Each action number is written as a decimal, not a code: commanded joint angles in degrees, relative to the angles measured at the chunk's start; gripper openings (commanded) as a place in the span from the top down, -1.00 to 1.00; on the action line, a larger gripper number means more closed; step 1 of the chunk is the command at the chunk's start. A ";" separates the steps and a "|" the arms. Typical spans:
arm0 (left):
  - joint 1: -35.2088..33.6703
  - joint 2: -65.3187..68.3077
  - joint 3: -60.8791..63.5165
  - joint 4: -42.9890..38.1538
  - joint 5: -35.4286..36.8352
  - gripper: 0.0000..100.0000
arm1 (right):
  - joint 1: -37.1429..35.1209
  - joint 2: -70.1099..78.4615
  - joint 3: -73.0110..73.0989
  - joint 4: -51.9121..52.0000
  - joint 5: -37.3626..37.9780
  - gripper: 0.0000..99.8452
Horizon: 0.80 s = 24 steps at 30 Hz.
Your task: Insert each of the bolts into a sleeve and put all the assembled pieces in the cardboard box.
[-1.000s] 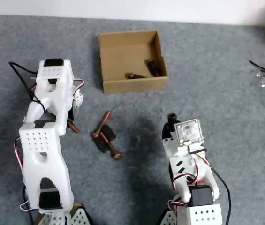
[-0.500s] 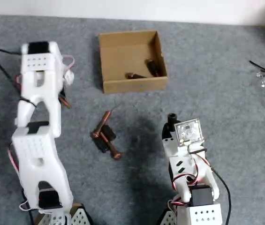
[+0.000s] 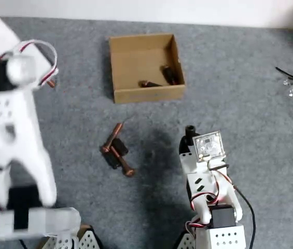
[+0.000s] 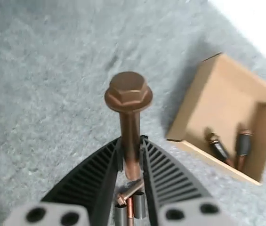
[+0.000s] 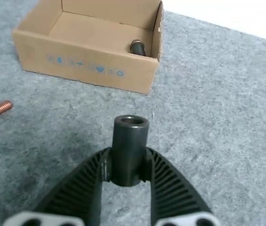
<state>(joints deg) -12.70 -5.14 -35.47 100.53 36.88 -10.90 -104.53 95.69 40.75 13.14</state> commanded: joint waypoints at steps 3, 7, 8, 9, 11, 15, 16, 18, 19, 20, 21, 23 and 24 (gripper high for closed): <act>0.75 -21.67 7.43 0.09 -0.79 0.99 | 0.66 -0.75 3.03 -2.33 -0.09 0.99; 1.01 -33.63 15.43 0.00 -0.88 0.99 | 0.66 -0.75 3.03 -2.33 -0.09 0.99; 1.10 -36.44 17.63 -0.09 -0.88 0.99 | 0.66 -0.75 3.03 -2.33 -0.09 0.99; 1.10 -38.99 19.82 -0.09 -0.88 0.99 | 0.66 -0.75 2.95 -2.24 -0.09 0.99; 1.10 -44.18 24.66 -0.09 -0.88 0.99 | 0.66 -0.75 2.95 -2.24 -0.09 0.99; 1.10 -52.62 33.63 -1.05 -3.25 0.99 | 0.66 -0.75 2.95 -2.24 -0.09 0.99; 1.10 -54.73 36.09 -1.85 -4.75 0.99 | 0.66 -0.75 2.95 -2.24 -0.09 0.99; 0.92 -59.30 41.27 -3.25 -6.68 0.99 | 0.66 -0.75 2.95 -2.24 -0.09 0.99; 0.84 -61.76 44.00 -3.87 -7.30 0.99 | 0.66 -0.75 2.95 -2.24 -0.09 0.99; 0.84 -64.31 47.08 -4.66 -7.74 0.99 | 0.66 -0.75 2.95 -2.24 -0.09 0.99; 0.84 -66.86 50.24 -5.36 -8.18 0.99 | 0.66 -0.75 2.95 -2.24 -0.09 0.99; 1.10 -72.22 56.75 -6.95 -8.70 0.99 | 0.66 -0.75 2.95 -2.24 -0.09 0.99; 1.10 -74.86 60.26 -7.74 -8.88 0.99 | 0.66 -0.75 2.95 -2.24 -0.09 0.99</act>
<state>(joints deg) -12.70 -70.90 14.37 96.57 29.14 -10.90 -104.53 95.69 40.75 13.14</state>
